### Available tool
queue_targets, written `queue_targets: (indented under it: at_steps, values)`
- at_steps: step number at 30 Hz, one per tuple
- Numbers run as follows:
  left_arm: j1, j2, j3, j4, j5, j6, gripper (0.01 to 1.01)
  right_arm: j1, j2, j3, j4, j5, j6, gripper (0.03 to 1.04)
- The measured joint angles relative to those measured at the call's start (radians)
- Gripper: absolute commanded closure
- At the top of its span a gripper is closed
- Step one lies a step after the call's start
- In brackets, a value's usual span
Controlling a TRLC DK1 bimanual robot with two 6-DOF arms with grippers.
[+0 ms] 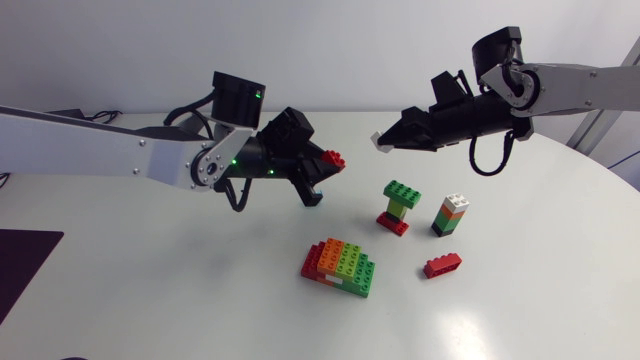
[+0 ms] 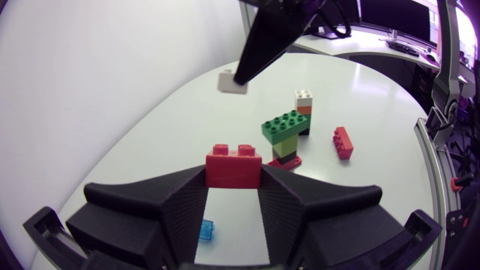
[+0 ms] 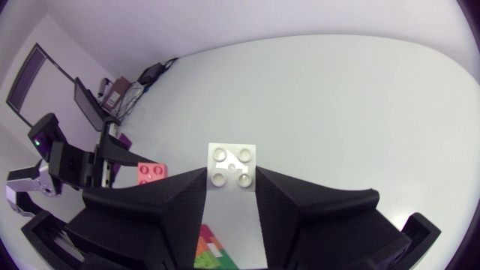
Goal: Disassemble duplo
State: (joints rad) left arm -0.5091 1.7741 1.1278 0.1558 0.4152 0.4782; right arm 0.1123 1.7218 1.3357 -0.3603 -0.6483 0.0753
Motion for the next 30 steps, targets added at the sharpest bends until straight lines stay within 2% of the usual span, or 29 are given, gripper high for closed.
queue_targets:
  at_steps: [4, 11, 18, 25, 27, 30]
  values:
    - [0.045, 0.09, 0.076, -0.052, -0.04, 0.0, 0.685, 0.015, -0.032, -0.04, 0.066, 0.196, -0.068, 0.8]
    - [0.064, 0.186, 0.139, -0.216, -0.139, 0.008, 0.68, 0.014, -0.034, -0.104, 0.119, 0.377, -0.152, 0.8]
    - [0.104, 0.276, 0.2, -0.346, -0.174, 0.019, 0.679, -0.003, 0.035, -0.103, 0.145, 0.421, -0.174, 0.8]
    - [0.129, 0.33, 0.209, -0.374, -0.192, 0.022, 0.67, -0.06, 0.165, -0.063, 0.142, 0.421, -0.185, 0.8]
    - [0.128, 0.334, 0.209, -0.381, -0.192, 0.022, 0.636, -0.07, 0.184, -0.054, 0.141, 0.422, -0.193, 0.8]
    - [0.127, 0.336, 0.213, -0.389, -0.192, 0.022, 0.364, -0.074, 0.207, -0.037, 0.13, 0.425, -0.197, 0.8]
